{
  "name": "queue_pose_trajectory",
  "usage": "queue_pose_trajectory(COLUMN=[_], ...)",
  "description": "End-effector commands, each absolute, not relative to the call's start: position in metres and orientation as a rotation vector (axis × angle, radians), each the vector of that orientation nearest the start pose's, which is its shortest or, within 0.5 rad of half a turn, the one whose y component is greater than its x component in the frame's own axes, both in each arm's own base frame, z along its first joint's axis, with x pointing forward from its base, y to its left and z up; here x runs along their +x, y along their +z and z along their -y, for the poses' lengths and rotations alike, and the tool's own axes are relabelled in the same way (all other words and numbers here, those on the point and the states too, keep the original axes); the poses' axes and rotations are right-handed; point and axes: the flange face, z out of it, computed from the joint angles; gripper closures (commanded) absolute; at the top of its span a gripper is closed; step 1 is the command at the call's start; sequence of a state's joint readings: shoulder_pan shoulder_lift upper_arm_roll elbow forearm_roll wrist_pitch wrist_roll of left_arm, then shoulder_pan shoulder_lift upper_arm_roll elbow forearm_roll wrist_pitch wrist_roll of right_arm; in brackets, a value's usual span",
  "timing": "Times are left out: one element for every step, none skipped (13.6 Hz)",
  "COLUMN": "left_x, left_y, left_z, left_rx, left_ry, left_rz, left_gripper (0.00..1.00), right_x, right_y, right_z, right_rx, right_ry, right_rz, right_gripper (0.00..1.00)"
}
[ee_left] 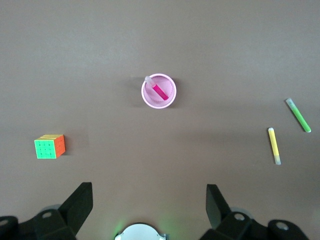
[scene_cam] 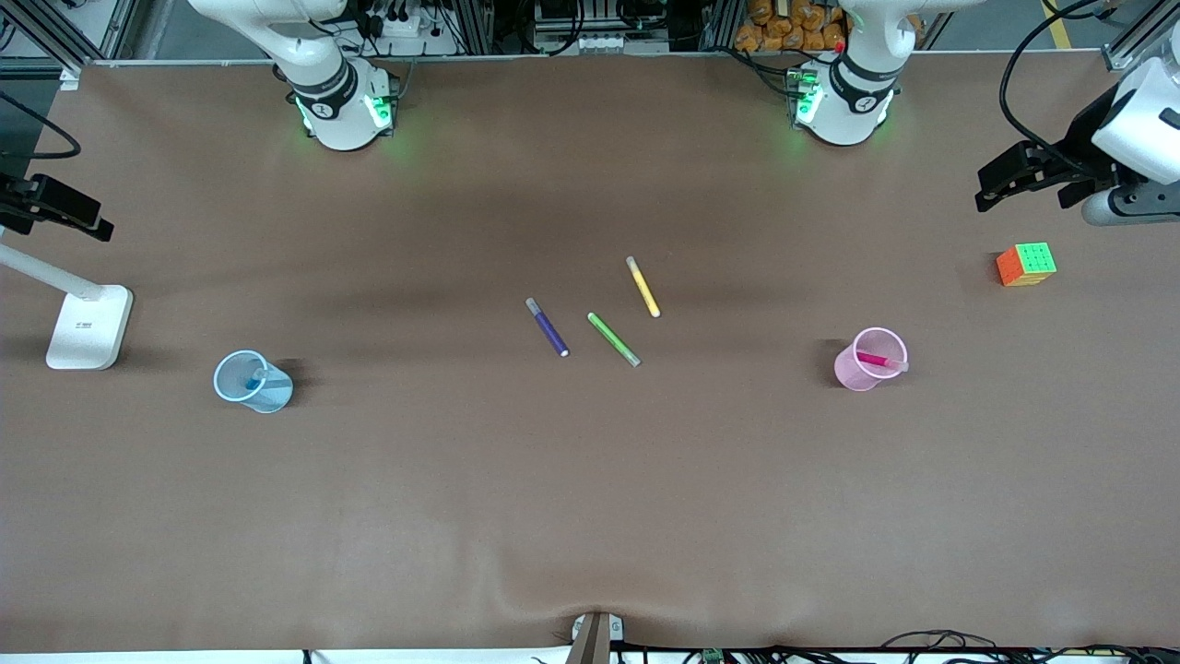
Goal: Place pink and blue markers in matching cups
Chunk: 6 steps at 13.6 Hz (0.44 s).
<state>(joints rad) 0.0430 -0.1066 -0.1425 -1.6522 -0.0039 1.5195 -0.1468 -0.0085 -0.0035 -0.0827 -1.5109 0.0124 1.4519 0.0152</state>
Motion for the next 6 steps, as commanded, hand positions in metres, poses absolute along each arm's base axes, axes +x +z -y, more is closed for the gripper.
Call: queue_pose_trajectory(left_x=[0.4917,0.4927,0.4954,0.4987,0.5001,0.5005], left_y=[0.6366,0.6393,0.6421,0.6444,0.6456,0.6442], left_z=[0.0535,0.0527,0.0512,0.0487,0.0486,0.0494], left_rx=[-3.100,-3.101,-3.103,-3.106,-3.107,-3.106], left_ry=[-0.021,-0.028,-0.037,-0.039,-0.041,-0.037], left_rz=[0.054,0.054,0.053,0.060,0.060,0.060], left_gripper=[0.00,0.00,0.00,0.00,0.00,0.00], right_x=[0.5366,0.5366,0.5365,0.5367,0.5372,0.5372], right_y=[0.6507,0.6507,0.6506,0.6507,0.6499,0.6492], right_z=[0.0446,0.0444,0.0440,0.0432,0.0430,0.0430], right_rx=[-3.146,-3.145,-3.142,-3.142,-3.141,-3.141], right_ry=[0.080,0.080,0.082,0.080,0.082,0.085], right_rz=[-0.164,-0.163,-0.163,-0.158,-0.155,-0.153], right_gripper=[0.00,0.00,0.00,0.00,0.00,0.00])
